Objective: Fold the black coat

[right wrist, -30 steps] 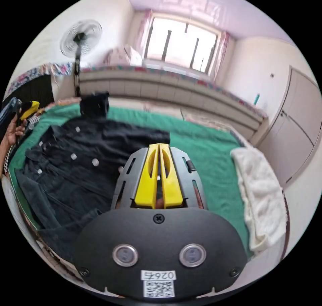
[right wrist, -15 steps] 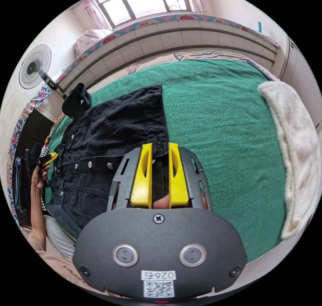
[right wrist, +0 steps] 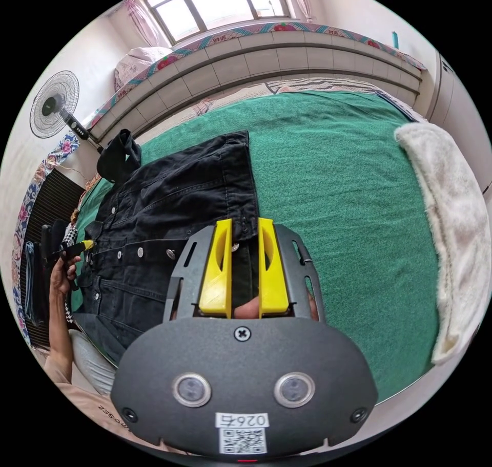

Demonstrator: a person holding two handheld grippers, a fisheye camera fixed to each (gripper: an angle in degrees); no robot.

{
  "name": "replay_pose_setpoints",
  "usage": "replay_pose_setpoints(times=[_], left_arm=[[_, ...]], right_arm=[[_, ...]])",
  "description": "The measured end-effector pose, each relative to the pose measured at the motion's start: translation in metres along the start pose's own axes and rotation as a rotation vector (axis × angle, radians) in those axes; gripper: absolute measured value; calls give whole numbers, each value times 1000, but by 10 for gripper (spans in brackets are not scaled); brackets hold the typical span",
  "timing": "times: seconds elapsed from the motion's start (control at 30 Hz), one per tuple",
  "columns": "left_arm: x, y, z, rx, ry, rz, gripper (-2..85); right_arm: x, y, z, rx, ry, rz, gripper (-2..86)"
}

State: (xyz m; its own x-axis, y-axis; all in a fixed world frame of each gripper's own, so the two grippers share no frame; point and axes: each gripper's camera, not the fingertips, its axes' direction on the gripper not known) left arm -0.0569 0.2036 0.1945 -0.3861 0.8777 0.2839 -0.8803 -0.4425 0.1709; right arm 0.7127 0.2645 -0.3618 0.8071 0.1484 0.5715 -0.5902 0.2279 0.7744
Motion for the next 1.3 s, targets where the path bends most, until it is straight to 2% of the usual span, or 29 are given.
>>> replay_pose_setpoints(times=[0.23, 0.3, 0.33, 0.4, 0.47, 0.5, 0.6, 0.73, 0.93, 1.1, 1.17, 1.23, 1.3], left_arm=[[-16, 14, 1, -45, -12, 37, 107], [-27, 20, -7, -38, -18, 29, 49], [-31, 22, -9, -22, 25, 26, 43], [-59, 30, -23, 74, 303, -20, 28], [-85, 38, -32, 147, 503, -92, 23], [-101, 44, -36, 191, 606, -136, 20], [-130, 61, -47, 265, 734, -212, 12], [-146, 74, -58, 311, 780, -244, 5], [-164, 87, -60, 337, 825, -286, 2], [-181, 97, -60, 354, 860, -315, 3], [-183, 98, -62, 356, 866, -311, 2], [-185, 99, -64, 356, 864, -306, 1], [-193, 102, -69, 363, 846, -311, -1]], right_arm=[[-24, 89, -24, 22, -6, -6, 48], [-37, 112, -32, 25, -1, -20, 47], [-47, 128, -39, 28, 3, -28, 46], [-63, 153, -51, 41, -3, -45, 45], [-85, 178, -65, 58, -8, -81, 46], [-105, 197, -76, 78, -7, -126, 47], [-179, 247, -97, 126, 36, -298, 58], [-315, 334, -107, 180, 209, -570, 55], [-506, 455, -116, 295, 235, -817, 71], [-654, 513, -96, 261, 230, -957, 113], [-703, 540, -68, 296, 344, -984, 117], [-738, 566, -18, 339, 589, -1008, 108], [-725, 568, 19, 304, 784, -1022, 92]])
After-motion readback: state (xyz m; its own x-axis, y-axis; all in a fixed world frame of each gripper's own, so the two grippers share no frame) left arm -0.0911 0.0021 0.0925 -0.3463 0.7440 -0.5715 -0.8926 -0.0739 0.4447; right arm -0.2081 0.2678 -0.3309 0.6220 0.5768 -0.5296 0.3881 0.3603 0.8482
